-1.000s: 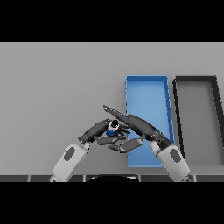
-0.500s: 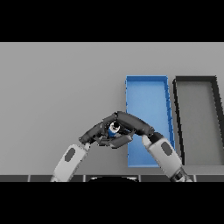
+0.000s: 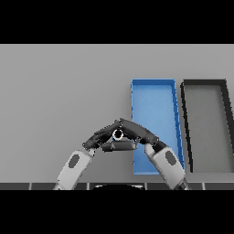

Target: Pick up the blue pipe and place it into the blue bin.

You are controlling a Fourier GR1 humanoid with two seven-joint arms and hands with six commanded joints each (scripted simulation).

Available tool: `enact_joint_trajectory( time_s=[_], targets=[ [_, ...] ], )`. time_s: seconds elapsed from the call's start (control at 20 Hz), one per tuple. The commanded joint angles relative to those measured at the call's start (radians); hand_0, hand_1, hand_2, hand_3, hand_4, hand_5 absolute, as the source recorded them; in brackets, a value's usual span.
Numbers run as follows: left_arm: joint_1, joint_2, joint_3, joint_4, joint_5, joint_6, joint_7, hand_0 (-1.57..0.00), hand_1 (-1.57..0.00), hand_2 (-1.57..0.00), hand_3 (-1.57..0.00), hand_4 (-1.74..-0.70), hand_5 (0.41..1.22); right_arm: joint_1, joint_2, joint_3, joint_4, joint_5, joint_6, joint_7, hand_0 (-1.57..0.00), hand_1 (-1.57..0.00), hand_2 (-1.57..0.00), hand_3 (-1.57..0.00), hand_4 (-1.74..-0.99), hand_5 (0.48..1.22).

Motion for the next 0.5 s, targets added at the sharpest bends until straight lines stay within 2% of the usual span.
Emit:
enact_joint_trajectory(
  time_s=[0.0, 0.1, 0.15, 0.2, 0.3, 0.4, 0.45],
  targets=[
    [-0.002, -0.003, 0.003, 0.006, 0.0, 0.001, 0.004, -1.57, -1.57, -1.56, -1.43, -1.73, 1.221, 0.014, 0.007, 0.001, -0.011, -0.005, -0.004, 0.013, -1.53, -1.53, -1.53, -1.51, -1.492, 1.162],
    [-0.003, 0.002, 0.013, 0.004, -0.006, -0.001, 0.011, -1.57, -1.57, -1.56, -1.43, -1.73, 1.221, 0.028, 0.022, -0.005, -0.012, -0.005, -0.003, 0.017, -1.54, -1.55, -1.55, -1.53, -1.494, 1.183],
    [0.001, -0.001, 0.009, 0.0, -0.012, 0.003, 0.0, -1.57, -1.57, -1.57, -1.26, -1.73, 1.221, 0.023, 0.039, -0.003, -0.008, 0.003, -0.008, 0.019, -1.55, -1.55, -1.55, -1.54, -1.495, 1.191],
    [0.0, 0.006, 0.015, -0.01, -0.018, 0.001, 0.012, -1.45, -1.37, -1.34, -1.05, -1.63, 1.221, 0.017, 0.043, -0.01, -0.004, 0.008, -0.013, 0.015, -1.55, -1.55, -1.55, -1.55, -1.496, 1.197],
    [-0.004, 0.014, 0.012, -0.007, -0.05, -0.016, 0.012, -0.94, -0.88, -0.85, -0.67, -1.41, 1.221, 0.021, 0.054, -0.008, -0.01, 0.026, -0.015, 0.022, -1.56, -1.56, -1.56, -1.56, -1.497, 1.206],
    [-0.01, 0.014, 0.016, 0.007, -0.064, -0.057, 0.001, -0.6, -0.56, -0.55, -0.43, -1.25, 1.221, 0.01, 0.066, -0.018, -0.007, 0.031, -0.015, 0.053, -1.56, -1.56, -1.56, -1.56, -1.498, 1.211],
    [-0.015, 0.016, 0.024, 0.009, -0.067, -0.078, 0.025, -0.48, -0.45, -0.44, -0.34, -1.19, 1.148, 0.018, 0.064, -0.019, -0.003, 0.039, -0.006, 0.036, -1.57, -1.57, -1.57, -1.56, -1.498, 1.213]
  ],
)
